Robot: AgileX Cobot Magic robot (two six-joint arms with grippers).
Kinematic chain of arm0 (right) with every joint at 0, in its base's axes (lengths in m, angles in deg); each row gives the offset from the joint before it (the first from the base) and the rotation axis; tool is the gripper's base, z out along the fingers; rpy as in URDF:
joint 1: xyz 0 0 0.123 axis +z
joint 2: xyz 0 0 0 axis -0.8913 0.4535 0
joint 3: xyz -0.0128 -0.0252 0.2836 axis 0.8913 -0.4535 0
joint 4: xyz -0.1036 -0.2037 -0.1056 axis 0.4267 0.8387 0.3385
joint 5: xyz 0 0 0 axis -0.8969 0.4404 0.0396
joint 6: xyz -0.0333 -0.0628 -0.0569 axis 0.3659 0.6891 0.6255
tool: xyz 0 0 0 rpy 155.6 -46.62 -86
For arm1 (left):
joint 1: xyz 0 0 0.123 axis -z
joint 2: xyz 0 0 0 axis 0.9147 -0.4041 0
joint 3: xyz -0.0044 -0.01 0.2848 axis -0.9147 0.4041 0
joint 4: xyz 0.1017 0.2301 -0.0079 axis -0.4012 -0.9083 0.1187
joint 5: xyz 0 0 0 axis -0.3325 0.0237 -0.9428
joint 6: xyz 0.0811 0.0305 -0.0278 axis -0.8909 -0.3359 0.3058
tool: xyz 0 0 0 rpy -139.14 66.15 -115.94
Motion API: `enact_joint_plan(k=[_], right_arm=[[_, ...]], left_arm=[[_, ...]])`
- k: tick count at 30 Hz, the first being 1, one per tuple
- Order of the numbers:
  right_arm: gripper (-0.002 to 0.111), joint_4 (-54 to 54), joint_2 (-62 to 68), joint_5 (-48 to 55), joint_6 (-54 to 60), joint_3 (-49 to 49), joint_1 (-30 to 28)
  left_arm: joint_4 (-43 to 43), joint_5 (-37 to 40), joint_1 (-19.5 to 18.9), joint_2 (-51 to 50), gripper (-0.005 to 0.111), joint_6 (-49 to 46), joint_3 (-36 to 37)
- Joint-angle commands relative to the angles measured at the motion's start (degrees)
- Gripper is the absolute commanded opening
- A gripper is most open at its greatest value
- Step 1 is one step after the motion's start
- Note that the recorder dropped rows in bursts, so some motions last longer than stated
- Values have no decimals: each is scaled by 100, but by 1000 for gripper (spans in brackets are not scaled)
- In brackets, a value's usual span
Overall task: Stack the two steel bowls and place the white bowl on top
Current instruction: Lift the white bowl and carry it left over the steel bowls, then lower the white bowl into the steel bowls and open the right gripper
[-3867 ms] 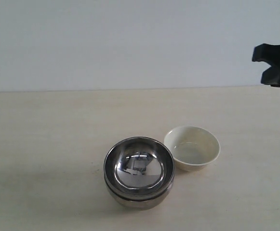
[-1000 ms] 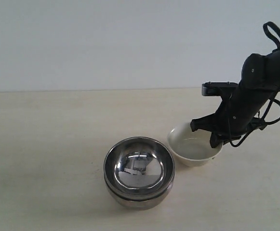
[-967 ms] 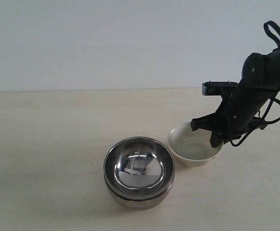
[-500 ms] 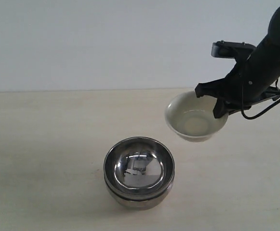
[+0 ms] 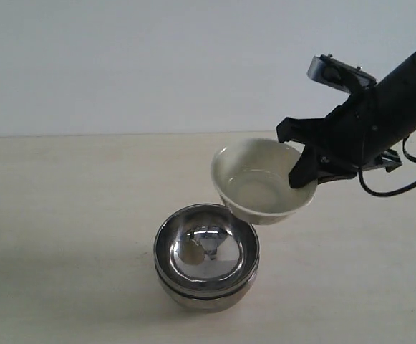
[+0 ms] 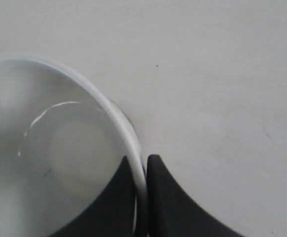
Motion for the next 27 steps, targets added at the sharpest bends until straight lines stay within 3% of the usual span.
enact_joint_plan(k=[1, 8, 27], right_arm=[[0, -161, -82, -362, 125, -169, 473], [0, -237, -33, -572, -19, -169, 1018], [0, -284, 497, -1054, 20, -182, 1361]], left_arm=[[-21, 6, -6, 15, 4, 55, 18], [-21, 6, -6, 15, 4, 55, 18], [-21, 6, -6, 15, 4, 55, 18]])
